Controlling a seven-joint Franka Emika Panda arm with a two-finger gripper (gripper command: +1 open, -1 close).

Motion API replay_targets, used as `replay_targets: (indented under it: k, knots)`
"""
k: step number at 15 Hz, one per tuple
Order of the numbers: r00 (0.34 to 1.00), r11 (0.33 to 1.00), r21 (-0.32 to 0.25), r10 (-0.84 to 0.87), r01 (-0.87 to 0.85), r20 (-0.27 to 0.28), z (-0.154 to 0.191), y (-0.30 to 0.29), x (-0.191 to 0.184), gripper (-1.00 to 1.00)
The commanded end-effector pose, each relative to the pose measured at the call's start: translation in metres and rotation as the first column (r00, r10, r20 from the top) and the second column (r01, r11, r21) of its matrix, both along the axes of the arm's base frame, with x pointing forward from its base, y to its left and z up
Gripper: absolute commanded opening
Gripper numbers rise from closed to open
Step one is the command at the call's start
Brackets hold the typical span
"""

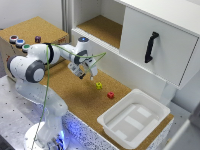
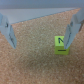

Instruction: Grasp the yellow block and rotate it right

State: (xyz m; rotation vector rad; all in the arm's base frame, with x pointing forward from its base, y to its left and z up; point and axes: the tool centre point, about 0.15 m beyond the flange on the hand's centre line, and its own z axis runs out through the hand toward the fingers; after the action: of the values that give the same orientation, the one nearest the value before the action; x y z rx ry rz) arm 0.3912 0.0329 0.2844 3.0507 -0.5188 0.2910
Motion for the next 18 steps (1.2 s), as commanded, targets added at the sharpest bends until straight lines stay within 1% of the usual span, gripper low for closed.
replay_targets:
  k: [1, 2, 3, 5, 6, 8, 12, 13, 14, 18]
  knots:
    - [1.0, 0.998, -0.069, -0.003, 0.002, -0.015, -0.023, -0.036, 0.013, 1.0]
    - [1.0, 0.998, -0.055, -0.005, 0.004, -0.019, -0.029, -0.048, 0.013, 1.0]
    - [1.0, 0.998, -0.058, 0.012, -0.013, -0.017, -0.035, -0.055, 0.016, 1.0]
    - [1.0, 0.999, -0.038, 0.016, -0.016, -0.007, -0.047, -0.062, 0.025, 1.0]
    - [1.0, 1.0, -0.002, 0.005, -0.005, 0.009, -0.056, -0.063, 0.031, 1.0]
    - [1.0, 1.0, 0.015, 0.006, -0.006, 0.023, -0.066, -0.064, 0.045, 1.0]
    - [0.999, 0.999, -0.004, 0.046, -0.046, 0.018, -0.078, -0.066, 0.063, 1.0]
    - [0.999, 0.999, -0.014, 0.05, -0.05, 0.014, -0.078, -0.066, 0.064, -1.0]
    - [0.999, 0.999, -0.004, 0.045, -0.045, 0.02, -0.077, -0.066, 0.063, -1.0]
    - [0.999, 0.999, -0.002, 0.043, -0.043, 0.008, -0.074, -0.06, 0.055, -1.0]
